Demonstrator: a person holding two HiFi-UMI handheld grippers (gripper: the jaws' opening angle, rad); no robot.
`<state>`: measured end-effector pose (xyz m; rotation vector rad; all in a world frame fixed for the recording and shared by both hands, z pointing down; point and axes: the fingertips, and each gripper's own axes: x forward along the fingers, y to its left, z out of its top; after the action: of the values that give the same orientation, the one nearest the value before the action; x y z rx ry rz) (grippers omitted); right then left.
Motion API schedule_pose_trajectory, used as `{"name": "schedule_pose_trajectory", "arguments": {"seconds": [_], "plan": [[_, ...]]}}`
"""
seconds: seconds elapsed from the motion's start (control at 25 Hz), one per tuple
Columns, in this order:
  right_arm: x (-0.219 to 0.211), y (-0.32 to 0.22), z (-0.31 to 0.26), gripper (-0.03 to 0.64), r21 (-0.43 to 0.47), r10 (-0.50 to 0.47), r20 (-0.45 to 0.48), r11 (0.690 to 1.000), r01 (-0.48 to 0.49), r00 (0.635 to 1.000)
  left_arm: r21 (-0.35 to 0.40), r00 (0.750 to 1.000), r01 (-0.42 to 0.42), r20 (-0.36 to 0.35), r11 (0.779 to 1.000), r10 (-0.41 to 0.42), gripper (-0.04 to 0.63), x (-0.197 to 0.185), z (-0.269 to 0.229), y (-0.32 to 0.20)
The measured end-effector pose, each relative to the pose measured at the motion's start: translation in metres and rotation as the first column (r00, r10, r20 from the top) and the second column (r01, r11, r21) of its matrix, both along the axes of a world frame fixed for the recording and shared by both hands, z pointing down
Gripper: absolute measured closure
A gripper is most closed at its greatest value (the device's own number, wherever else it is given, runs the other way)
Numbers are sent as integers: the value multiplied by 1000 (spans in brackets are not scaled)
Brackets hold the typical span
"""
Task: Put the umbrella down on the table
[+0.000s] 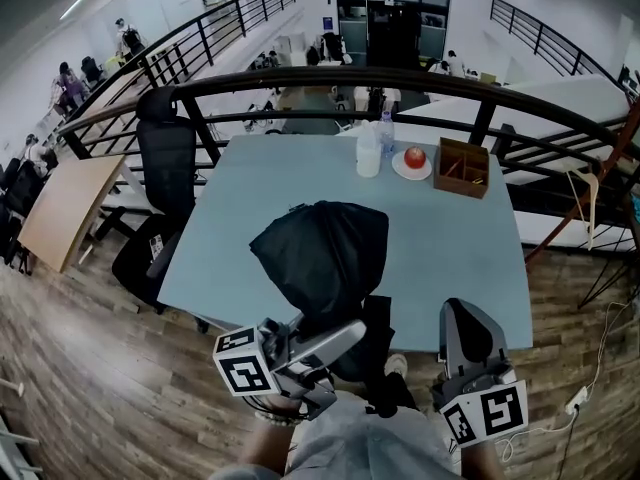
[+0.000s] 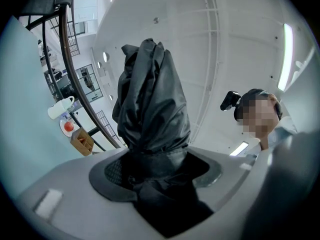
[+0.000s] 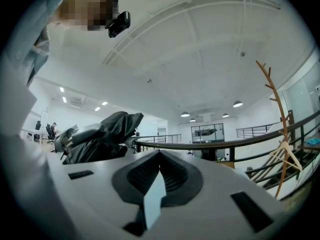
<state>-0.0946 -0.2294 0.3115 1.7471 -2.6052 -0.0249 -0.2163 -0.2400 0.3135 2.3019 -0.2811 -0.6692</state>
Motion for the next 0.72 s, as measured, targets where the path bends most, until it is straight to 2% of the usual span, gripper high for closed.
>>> {"name": "schedule_pose_trajectory", "arguments": {"seconds": [0.44,0.6,0.72], "plan": [[33,-48,1,621,13,-40,11,999,40,999,-28,995,62,83,998,-59,313,36,11,-57],[53,-75,10,621,6,-44,-29,999,44,999,-59,989,59,137,996,-50,313,60,22,-89],[68,-100,18,621,-10,-57,-14,998,57,998,-66,980,69,190,995,-55,313,78,31,-116]]}}
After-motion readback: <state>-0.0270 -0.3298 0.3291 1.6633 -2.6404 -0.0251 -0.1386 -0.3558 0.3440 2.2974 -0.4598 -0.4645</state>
